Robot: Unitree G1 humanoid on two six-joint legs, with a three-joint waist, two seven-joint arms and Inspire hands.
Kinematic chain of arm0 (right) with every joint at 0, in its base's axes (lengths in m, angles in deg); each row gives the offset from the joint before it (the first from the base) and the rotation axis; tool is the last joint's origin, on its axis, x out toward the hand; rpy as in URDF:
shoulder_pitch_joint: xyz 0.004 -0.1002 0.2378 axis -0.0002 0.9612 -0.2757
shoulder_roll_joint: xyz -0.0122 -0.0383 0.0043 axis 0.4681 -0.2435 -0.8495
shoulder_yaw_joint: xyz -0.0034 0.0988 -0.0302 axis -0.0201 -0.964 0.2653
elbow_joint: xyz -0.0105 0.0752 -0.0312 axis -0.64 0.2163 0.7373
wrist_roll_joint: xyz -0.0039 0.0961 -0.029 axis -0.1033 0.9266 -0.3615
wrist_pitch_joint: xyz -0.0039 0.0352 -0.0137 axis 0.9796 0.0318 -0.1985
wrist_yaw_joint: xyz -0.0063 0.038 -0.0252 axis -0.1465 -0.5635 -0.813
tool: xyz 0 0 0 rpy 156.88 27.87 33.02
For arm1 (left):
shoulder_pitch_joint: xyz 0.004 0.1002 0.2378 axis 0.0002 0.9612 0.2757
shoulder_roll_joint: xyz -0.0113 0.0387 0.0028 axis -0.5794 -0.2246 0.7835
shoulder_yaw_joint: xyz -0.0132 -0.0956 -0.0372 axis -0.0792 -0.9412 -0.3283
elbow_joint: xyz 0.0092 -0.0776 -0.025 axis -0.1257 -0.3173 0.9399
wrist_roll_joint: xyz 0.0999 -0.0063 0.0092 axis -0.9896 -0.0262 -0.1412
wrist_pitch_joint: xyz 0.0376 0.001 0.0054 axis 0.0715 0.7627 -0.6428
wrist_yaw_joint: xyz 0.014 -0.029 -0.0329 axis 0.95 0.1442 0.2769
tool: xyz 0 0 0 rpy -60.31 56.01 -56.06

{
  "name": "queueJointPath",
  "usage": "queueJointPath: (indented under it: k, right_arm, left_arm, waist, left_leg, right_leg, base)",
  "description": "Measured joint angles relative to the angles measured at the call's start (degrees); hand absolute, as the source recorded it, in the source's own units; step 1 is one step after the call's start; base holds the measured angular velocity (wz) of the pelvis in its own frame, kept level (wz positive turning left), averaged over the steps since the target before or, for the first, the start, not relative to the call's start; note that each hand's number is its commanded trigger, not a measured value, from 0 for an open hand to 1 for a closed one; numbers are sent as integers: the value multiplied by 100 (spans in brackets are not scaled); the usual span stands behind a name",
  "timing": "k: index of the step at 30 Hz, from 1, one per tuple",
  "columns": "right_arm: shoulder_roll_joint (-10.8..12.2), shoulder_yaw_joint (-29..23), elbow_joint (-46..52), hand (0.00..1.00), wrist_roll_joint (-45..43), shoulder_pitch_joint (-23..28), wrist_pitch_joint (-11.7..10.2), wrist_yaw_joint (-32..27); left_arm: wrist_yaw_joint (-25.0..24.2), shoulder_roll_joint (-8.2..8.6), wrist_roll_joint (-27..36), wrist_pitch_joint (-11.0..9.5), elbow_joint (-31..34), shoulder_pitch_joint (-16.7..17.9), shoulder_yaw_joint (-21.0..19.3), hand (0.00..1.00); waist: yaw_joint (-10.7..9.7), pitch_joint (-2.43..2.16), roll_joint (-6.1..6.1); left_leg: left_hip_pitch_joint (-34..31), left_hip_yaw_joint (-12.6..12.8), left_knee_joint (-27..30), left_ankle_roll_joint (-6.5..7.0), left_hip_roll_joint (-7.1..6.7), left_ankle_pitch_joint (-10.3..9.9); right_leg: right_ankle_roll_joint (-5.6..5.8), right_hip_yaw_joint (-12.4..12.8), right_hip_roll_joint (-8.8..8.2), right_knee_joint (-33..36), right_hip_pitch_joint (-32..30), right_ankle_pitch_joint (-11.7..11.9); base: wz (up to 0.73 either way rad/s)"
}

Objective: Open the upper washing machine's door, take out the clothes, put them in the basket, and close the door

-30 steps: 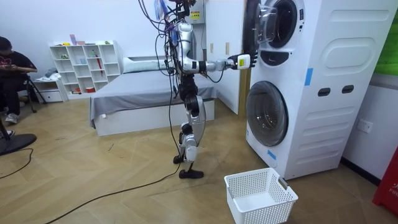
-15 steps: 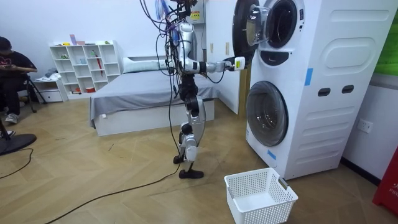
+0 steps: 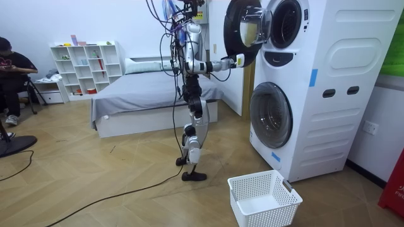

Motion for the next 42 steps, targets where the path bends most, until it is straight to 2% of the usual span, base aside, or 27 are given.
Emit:
queueJointPath:
  k: [4,11,15,20,27,29,35,42]
  right_arm:
    - [9,10,36,0,-21,-1,99,-17]
    - [53,23,86,0,-387,-19,103,-85]
    - [34,229,158,0,-462,-23,104,-158]
    - [-7,484,287,0,-554,-41,110,-174]
    - [-14,879,288,0,-875,-551,362,-56]
    - [-7,955,288,0,-1027,-671,387,-16]
    - [10,1117,285,0,-1180,-886,493,-68]
    - [9,1174,284,0,-1179,-917,557,-148]
  left_arm:
    - [9,0,31,0,-61,-61,9,0]
    - [19,-1,47,-2,-125,-133,116,0]
    - [19,-6,62,-20,-226,-162,119,0]
    - [19,-4,61,-102,-284,-292,142,0]
    - [19,17,49,-93,-283,-310,346,0]
    - [19,21,23,-92,-280,-309,346,0]
    - [19,21,23,-73,-263,-311,345,0]
    - [37,20,47,-55,-171,-308,369,0]
  waist:
    - [53,20,-25]
    - [111,33,-39]
    - [144,33,-38]
    - [338,46,-12]
    - [446,77,38]
    - [484,77,39]
    - [647,75,37]
    - [710,70,29]
  left_leg:
    - [14,0,2,0,3,0]
    - [-10,-10,20,0,-2,0]
    - [-7,-28,27,0,-7,0]
    - [-39,-52,26,0,-7,0]
    - [-88,-84,19,-2,-10,1]
    - [-122,-182,16,-2,-26,1]
    - [-129,-310,4,-1,-33,1]
    - [-89,-435,-8,-1,-38,1]
  right_leg:
    - [0,-3,0,6,21,0]
    - [3,-11,-6,42,3,-2]
    - [3,3,-4,55,-5,-1]
    - [2,-10,-4,73,-37,-1]
    - [3,-90,-17,66,-49,-1]
    - [5,-160,-31,65,-47,-2]
    - [7,-181,-32,66,-23,0]
    - [8,-223,-32,56,71,0]
  base:
    - [0]
    - [2]
    - [-1]
    - [1]
    - [6]
    - [18]
    - [11]
    - [11]
